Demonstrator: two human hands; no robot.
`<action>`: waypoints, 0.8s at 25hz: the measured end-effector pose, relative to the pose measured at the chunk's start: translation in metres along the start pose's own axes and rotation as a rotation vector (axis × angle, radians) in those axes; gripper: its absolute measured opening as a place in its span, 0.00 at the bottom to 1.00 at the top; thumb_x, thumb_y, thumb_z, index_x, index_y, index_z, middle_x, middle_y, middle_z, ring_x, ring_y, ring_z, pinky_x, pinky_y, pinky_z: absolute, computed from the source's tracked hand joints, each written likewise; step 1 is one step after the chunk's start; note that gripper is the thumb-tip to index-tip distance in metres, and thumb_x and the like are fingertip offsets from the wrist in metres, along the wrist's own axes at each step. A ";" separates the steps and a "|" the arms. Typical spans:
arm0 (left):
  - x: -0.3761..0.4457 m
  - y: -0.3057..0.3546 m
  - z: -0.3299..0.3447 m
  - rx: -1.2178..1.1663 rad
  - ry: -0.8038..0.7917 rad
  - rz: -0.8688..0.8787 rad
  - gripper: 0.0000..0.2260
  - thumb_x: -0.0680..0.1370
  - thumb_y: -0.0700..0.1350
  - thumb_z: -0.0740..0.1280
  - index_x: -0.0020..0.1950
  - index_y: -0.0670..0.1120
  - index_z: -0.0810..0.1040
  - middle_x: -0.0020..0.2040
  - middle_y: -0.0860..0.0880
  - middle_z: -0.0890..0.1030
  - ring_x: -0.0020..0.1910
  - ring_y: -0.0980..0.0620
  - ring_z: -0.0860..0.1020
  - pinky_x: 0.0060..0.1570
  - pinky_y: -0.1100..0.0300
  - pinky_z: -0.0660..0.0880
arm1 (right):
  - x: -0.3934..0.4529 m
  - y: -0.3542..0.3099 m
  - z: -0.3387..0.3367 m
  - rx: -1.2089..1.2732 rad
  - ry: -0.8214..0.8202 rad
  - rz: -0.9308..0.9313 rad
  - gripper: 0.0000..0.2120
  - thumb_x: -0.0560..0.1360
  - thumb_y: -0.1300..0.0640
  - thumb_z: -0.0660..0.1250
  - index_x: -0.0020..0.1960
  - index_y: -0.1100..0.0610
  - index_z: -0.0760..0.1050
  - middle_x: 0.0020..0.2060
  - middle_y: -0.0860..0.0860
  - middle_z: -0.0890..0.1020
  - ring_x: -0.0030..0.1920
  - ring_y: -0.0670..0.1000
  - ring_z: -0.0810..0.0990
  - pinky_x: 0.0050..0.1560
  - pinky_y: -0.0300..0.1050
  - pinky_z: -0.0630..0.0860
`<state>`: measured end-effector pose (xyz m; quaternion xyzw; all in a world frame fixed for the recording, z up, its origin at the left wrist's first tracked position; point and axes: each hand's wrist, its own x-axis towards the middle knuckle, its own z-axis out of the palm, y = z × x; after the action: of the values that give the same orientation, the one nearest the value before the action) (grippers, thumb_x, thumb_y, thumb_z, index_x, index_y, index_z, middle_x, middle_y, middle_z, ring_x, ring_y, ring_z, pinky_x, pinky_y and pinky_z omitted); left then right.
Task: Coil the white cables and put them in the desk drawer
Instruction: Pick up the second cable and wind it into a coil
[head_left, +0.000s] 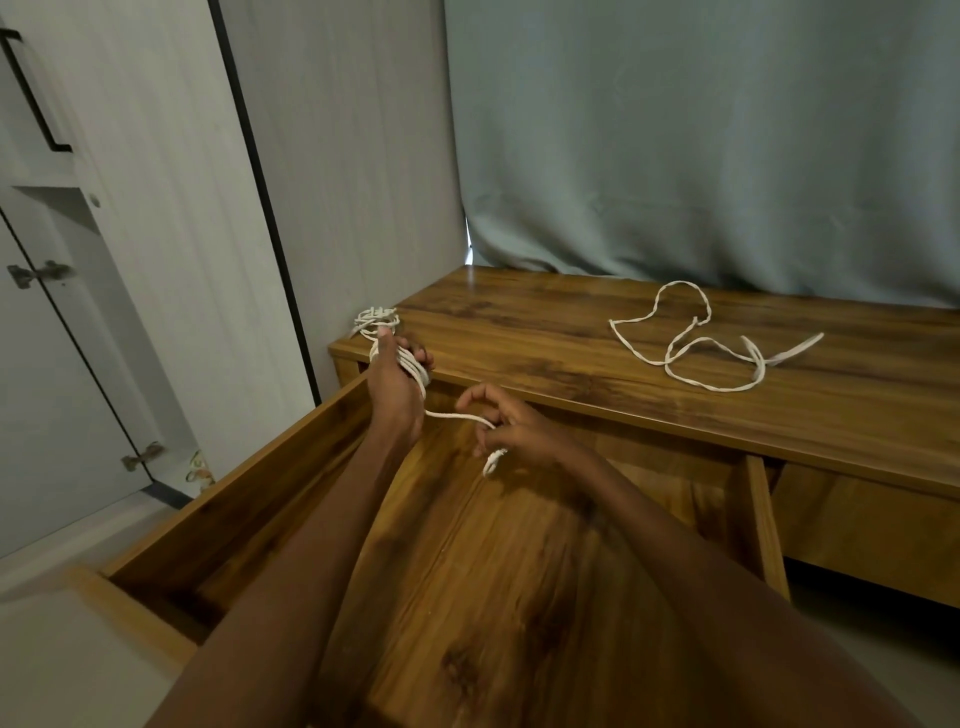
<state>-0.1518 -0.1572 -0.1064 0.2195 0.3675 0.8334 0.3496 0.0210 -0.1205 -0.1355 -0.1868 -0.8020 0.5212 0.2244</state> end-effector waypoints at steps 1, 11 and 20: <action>0.000 -0.001 0.000 0.098 -0.038 0.004 0.16 0.84 0.54 0.57 0.42 0.45 0.72 0.31 0.49 0.75 0.32 0.54 0.75 0.41 0.57 0.73 | -0.001 -0.003 -0.001 0.068 -0.013 -0.006 0.15 0.70 0.62 0.63 0.56 0.57 0.76 0.37 0.52 0.79 0.39 0.51 0.79 0.42 0.44 0.75; -0.015 -0.024 -0.005 1.110 -0.571 0.194 0.29 0.84 0.60 0.52 0.39 0.38 0.75 0.33 0.45 0.77 0.34 0.52 0.76 0.43 0.47 0.74 | -0.009 -0.013 -0.041 0.378 0.150 0.101 0.10 0.77 0.67 0.67 0.56 0.58 0.79 0.36 0.54 0.81 0.27 0.48 0.79 0.34 0.43 0.79; -0.022 -0.022 -0.002 1.522 -0.931 0.054 0.15 0.80 0.55 0.67 0.38 0.48 0.72 0.35 0.52 0.75 0.33 0.57 0.73 0.36 0.62 0.69 | -0.018 0.002 -0.061 -0.562 0.356 -0.145 0.13 0.78 0.54 0.66 0.60 0.41 0.80 0.49 0.42 0.83 0.42 0.48 0.79 0.46 0.52 0.76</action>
<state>-0.1290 -0.1638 -0.1272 0.7169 0.6367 0.1982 0.2032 0.0698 -0.0834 -0.1185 -0.2717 -0.8738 0.2217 0.3370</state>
